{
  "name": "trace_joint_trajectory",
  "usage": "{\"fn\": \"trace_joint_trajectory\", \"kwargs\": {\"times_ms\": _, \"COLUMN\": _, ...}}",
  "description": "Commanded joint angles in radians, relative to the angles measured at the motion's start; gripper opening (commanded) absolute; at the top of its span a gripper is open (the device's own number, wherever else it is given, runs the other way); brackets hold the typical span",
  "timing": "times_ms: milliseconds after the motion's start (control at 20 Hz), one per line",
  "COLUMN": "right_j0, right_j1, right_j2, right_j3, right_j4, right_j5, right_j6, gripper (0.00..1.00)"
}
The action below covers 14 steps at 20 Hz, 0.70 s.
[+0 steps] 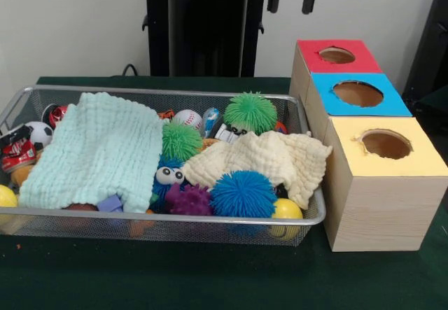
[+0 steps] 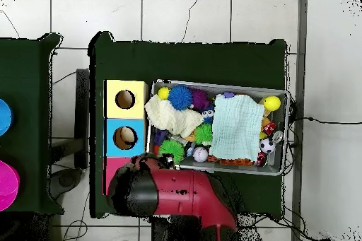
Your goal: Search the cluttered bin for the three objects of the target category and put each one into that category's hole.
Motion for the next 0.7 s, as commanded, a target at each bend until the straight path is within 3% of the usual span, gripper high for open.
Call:
{"fn": "trace_joint_trajectory", "kwargs": {"times_ms": 50, "right_j0": -0.062, "right_j1": 0.101, "right_j2": 0.028, "right_j3": -0.169, "right_j4": -0.074, "right_j5": 0.064, "right_j6": 0.026, "gripper": 1.0}}
{"fn": "trace_joint_trajectory", "kwargs": {"times_ms": 400, "right_j0": -0.117, "right_j1": 0.147, "right_j2": 0.053, "right_j3": -0.233, "right_j4": -0.108, "right_j5": 0.077, "right_j6": -0.021, "gripper": 1.0}}
{"fn": "trace_joint_trajectory", "kwargs": {"times_ms": 700, "right_j0": -0.158, "right_j1": 0.168, "right_j2": 0.058, "right_j3": -0.209, "right_j4": -0.135, "right_j5": 0.006, "right_j6": -0.022, "gripper": 1.0}}
